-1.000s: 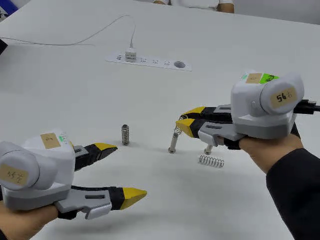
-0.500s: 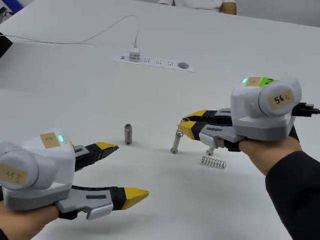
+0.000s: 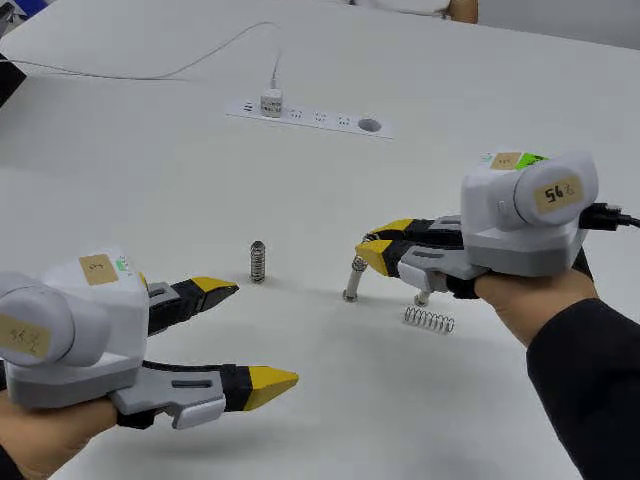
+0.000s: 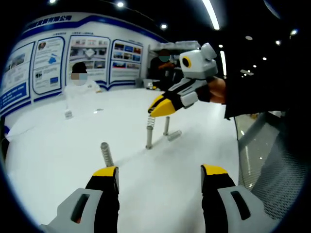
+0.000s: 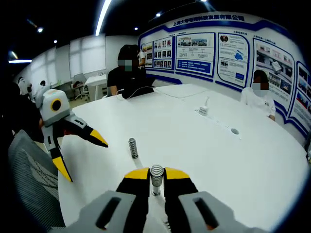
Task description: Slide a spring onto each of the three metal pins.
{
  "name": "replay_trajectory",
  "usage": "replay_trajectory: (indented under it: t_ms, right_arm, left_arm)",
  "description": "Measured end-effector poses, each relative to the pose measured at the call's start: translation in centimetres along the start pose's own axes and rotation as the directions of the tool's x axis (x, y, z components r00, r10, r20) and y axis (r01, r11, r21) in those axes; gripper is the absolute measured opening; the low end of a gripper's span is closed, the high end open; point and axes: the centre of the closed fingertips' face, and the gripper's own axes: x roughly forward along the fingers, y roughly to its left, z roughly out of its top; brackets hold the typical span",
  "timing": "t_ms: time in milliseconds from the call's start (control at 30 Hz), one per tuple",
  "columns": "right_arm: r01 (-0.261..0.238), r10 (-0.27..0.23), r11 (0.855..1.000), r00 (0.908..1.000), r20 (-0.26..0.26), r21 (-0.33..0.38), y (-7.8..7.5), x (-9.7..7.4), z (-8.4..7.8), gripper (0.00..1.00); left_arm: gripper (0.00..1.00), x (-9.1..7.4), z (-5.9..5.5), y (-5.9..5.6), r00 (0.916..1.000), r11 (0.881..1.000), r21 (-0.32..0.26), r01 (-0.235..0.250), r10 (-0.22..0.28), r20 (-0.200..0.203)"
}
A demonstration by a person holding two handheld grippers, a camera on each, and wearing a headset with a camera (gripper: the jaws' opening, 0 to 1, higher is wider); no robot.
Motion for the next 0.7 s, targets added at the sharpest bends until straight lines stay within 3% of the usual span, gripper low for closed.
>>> replay_trajectory:
  t_ms: [700]
  right_arm:
    - [0.01,-0.01,1.0,0.9987,-0.05,0.004,0.1,1.9,-2.5,0.12]
  left_arm:
    - [0.68,0.1,-0.2,0.0,1.0,1.0,-0.009,0.001,-0.001,-0.007]
